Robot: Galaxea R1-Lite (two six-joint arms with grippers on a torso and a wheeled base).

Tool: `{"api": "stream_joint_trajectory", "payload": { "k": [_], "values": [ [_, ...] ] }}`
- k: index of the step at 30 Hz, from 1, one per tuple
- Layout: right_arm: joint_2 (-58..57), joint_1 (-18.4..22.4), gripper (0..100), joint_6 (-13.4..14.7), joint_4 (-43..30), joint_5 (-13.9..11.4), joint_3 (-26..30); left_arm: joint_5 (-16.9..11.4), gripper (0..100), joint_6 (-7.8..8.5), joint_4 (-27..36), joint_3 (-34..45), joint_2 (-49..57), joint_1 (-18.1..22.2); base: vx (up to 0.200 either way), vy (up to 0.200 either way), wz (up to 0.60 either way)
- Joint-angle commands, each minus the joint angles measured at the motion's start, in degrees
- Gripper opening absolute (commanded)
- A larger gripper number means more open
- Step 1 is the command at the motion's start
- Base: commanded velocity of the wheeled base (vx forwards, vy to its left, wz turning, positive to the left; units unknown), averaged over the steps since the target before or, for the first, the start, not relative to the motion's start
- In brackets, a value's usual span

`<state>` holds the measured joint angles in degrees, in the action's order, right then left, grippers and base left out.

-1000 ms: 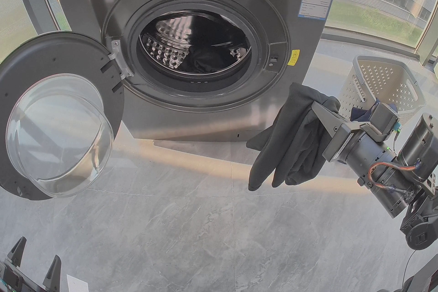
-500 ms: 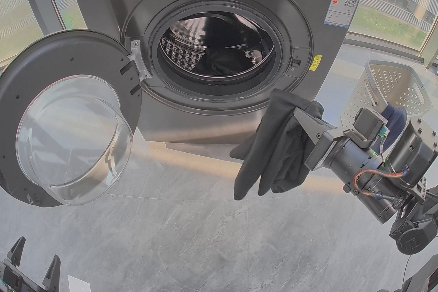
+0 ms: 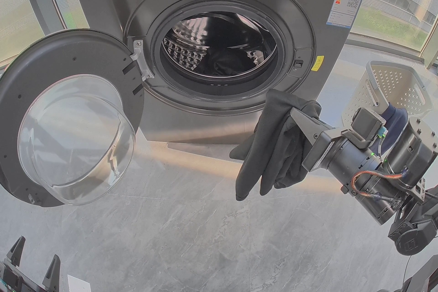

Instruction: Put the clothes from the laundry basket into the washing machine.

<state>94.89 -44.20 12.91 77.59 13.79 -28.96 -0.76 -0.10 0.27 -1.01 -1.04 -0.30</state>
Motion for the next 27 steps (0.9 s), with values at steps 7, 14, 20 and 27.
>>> {"api": "stream_joint_trajectory", "payload": {
  "k": [7, 14, 20, 27],
  "values": [
    [-0.1, -0.4, 0, 0.0, -0.1, 0.3, -0.1, 0.0, 100, 0.01, 0.0, 0.9, 0.7, 0.0, 0.0, -0.114, 0.0],
    [2.0, -3.3, 0, 0.1, 0.1, -0.3, -3.2, 0.0, 100, 0.1, 0.0, 1.0, 0.8, 0.0, 0.0, 0.0, 0.0],
    [6.6, -4.8, 0, 0.2, 0.2, -0.5, -8.1, -0.1, 100, 0.19, 0.0, 1.0, 0.9, 0.1, 0.0, 0.0, 0.0],
    [11.2, -4.4, 0, 0.1, 2.7, -2.6, -14.2, -2.5, 100, 4.23, -1.0, 1.0, 0.9, 0.1, 0.0, 0.0, 0.0]
  ]
}}
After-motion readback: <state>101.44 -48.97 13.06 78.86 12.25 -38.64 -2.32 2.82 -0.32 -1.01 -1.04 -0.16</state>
